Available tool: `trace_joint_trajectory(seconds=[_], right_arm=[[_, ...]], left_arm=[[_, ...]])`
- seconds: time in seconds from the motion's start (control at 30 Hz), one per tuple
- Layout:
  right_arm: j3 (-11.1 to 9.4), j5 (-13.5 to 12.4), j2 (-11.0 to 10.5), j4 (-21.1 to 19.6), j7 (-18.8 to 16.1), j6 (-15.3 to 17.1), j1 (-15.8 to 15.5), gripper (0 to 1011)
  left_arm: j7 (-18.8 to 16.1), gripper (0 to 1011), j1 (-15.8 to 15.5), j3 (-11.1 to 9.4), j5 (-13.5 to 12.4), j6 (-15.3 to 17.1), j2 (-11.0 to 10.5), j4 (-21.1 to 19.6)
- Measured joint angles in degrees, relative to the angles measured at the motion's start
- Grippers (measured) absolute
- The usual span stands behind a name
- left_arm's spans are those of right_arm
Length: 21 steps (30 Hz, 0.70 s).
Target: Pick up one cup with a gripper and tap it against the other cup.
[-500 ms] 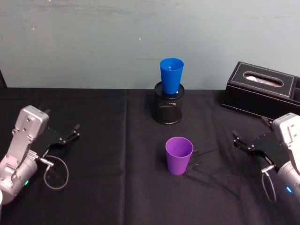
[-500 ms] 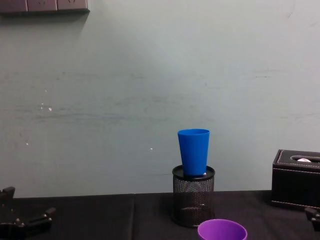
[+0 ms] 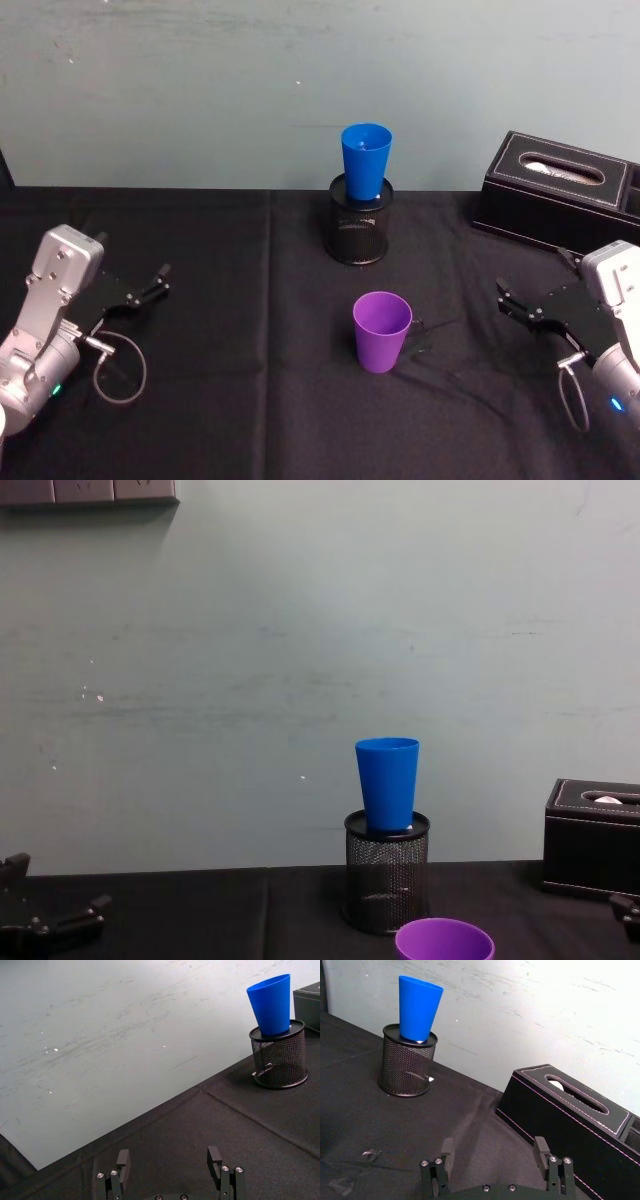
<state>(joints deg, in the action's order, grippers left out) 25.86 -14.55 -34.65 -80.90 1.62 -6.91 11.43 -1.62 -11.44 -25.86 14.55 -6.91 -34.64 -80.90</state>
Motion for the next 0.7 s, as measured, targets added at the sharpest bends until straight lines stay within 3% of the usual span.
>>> trace_joint_trajectory(seconds=[0.43,0.57,0.7], right_arm=[[-0.1,0.0,0.0,0.0,-0.1,-0.2,0.0,1003],[-0.9,-2.0,-0.9,0.1,-4.7,-3.1,-0.5,1003],[-1.8,-6.0,-2.2,-0.2,-11.5,-3.8,-0.9,1003]], left_arm=[[0.0,1011,0.0,0.0,0.0,0.0,0.0,0.0],[0.0,1011,0.0,0.0,0.0,0.0,0.0,0.0],[0.0,1011,0.0,0.0,0.0,0.0,0.0,0.0]])
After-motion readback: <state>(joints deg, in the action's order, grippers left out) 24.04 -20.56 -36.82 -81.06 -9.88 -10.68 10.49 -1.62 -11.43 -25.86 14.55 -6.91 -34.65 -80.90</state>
